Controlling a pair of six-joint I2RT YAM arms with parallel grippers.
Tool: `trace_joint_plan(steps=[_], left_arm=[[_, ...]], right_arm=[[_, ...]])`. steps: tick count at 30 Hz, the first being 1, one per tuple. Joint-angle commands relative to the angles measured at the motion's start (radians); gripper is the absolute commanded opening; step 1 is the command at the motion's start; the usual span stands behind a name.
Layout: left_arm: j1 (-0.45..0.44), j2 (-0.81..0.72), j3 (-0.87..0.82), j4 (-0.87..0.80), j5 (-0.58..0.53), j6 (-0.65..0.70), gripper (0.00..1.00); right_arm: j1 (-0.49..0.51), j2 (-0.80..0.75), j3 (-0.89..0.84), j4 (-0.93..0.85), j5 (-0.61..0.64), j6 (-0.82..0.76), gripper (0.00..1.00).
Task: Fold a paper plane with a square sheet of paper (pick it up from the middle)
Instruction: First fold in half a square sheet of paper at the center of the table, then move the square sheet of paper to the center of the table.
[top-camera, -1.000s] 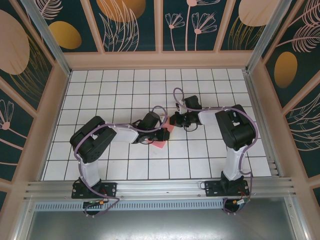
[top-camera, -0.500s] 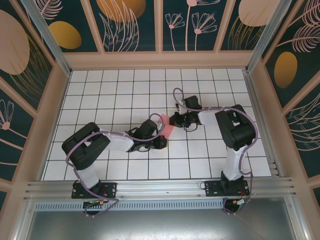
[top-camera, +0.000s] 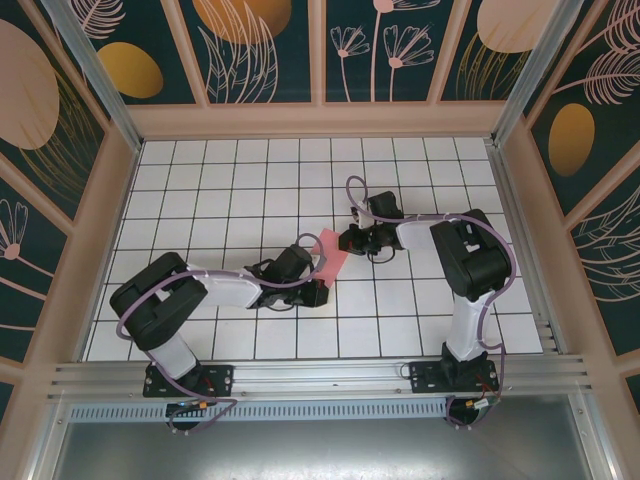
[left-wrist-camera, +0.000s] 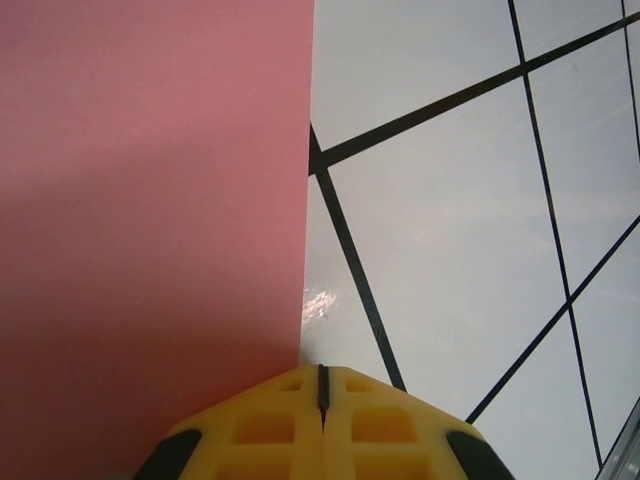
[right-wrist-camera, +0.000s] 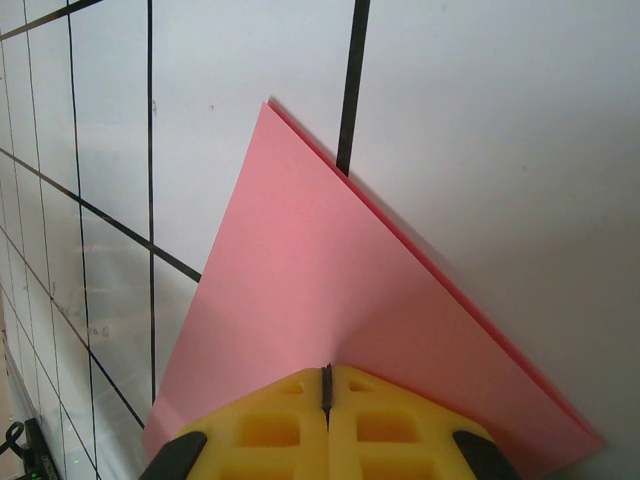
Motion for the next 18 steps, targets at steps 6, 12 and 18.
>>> trace_joint_plan(steps=[6, 12, 18], left_arm=[[0.068, -0.165, 0.087, -0.155, -0.124, -0.004, 0.0], [0.171, -0.311, 0.069, -0.203, -0.255, -0.018, 0.34], [0.266, -0.359, 0.025, -0.23, -0.415, -0.082, 0.71]], right_arm=[[0.01, -0.094, 0.014, -0.07, 0.063, -0.005, 0.0], [0.062, -0.194, 0.047, -0.127, 0.221, 0.053, 0.1], [0.194, -0.207, 0.083, -0.197, 0.479, 0.177, 0.4]])
